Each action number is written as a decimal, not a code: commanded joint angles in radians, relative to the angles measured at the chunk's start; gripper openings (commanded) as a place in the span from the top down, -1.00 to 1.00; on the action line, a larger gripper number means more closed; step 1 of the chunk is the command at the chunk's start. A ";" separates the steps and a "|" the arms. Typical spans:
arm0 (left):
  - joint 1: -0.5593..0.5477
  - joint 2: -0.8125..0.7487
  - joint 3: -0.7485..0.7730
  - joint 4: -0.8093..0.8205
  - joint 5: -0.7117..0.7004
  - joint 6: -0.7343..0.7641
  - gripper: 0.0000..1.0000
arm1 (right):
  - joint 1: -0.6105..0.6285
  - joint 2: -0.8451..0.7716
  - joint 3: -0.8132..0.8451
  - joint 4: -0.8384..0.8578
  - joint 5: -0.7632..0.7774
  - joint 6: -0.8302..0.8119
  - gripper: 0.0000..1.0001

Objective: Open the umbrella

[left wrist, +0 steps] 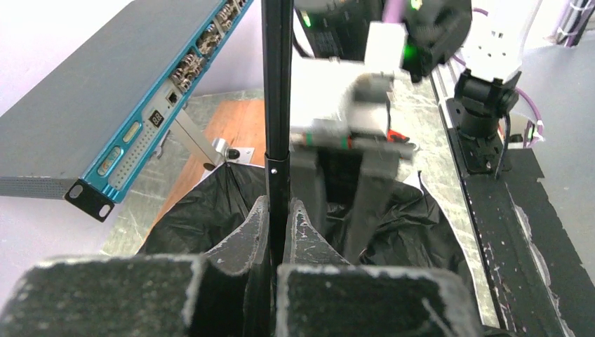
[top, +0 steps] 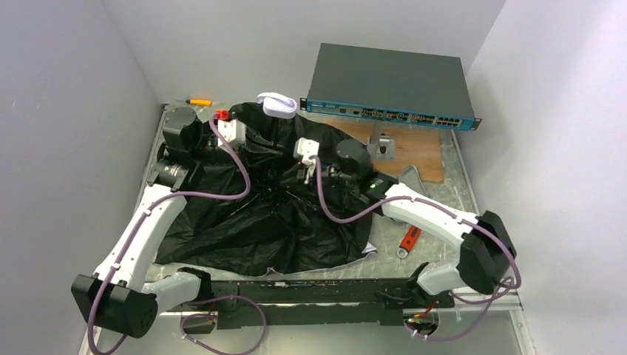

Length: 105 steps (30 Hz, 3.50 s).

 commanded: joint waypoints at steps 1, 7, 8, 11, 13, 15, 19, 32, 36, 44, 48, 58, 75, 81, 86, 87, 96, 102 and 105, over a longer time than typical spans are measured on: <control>-0.003 -0.002 0.052 0.131 -0.038 -0.048 1.00 | 0.072 0.088 0.000 0.116 -0.041 0.010 0.46; 0.004 0.024 0.067 0.223 -0.083 -0.152 1.00 | 0.125 0.258 0.023 0.047 -0.002 -0.127 0.47; 0.010 0.027 0.073 0.234 -0.093 -0.165 1.00 | 0.125 0.274 0.006 0.036 0.002 -0.165 0.48; 0.032 0.037 0.094 0.252 -0.116 -0.186 1.00 | 0.129 0.304 -0.034 -0.054 0.009 -0.285 0.44; 0.047 0.048 0.119 0.248 -0.128 -0.179 1.00 | 0.129 0.320 -0.047 -0.112 0.016 -0.328 0.38; 0.064 0.060 0.147 0.251 -0.136 -0.175 1.00 | 0.129 0.323 -0.065 -0.137 0.026 -0.352 0.21; 0.083 0.081 0.183 0.208 -0.101 -0.134 1.00 | 0.128 0.295 -0.048 -0.171 0.013 -0.354 -0.08; 0.081 0.057 0.099 0.218 -0.057 -0.115 1.00 | 0.024 0.047 0.034 0.196 0.173 0.083 -0.26; 0.081 0.059 0.106 0.242 -0.048 -0.148 1.00 | 0.024 0.119 0.139 0.245 0.198 0.163 -0.40; 0.072 0.041 0.101 0.239 -0.048 -0.191 1.00 | 0.025 0.307 0.332 0.273 0.203 0.239 -0.22; 0.071 0.035 0.102 0.215 -0.099 -0.209 1.00 | 0.025 0.326 0.334 0.286 0.164 0.250 0.84; 0.325 -0.059 -0.038 0.324 -0.277 -0.590 -0.28 | 0.015 0.312 0.297 0.338 0.191 0.254 1.00; 0.374 0.212 -0.228 0.161 -0.409 -0.535 0.39 | 0.019 0.312 0.356 0.323 0.188 0.278 1.00; 0.428 0.292 -0.167 0.128 -0.480 -0.389 0.42 | 0.019 0.317 0.358 0.310 0.180 0.269 1.00; 0.412 0.172 -0.104 0.137 -0.519 -0.220 0.22 | 0.017 0.333 0.358 0.311 0.173 0.269 1.00; 0.391 0.142 -0.100 0.115 -0.573 -0.151 0.21 | 0.019 0.335 0.359 0.313 0.171 0.271 1.00; 0.357 0.013 -0.227 0.143 -0.374 -0.398 0.20 | 0.018 0.354 0.375 0.325 0.175 0.277 1.00; 0.360 0.142 -0.282 0.109 -0.417 -0.411 0.35 | 0.018 0.354 0.407 0.321 0.181 0.281 1.00; 0.395 0.234 -0.260 0.058 -0.442 -0.394 0.40 | 0.016 0.356 0.418 0.314 0.181 0.272 1.00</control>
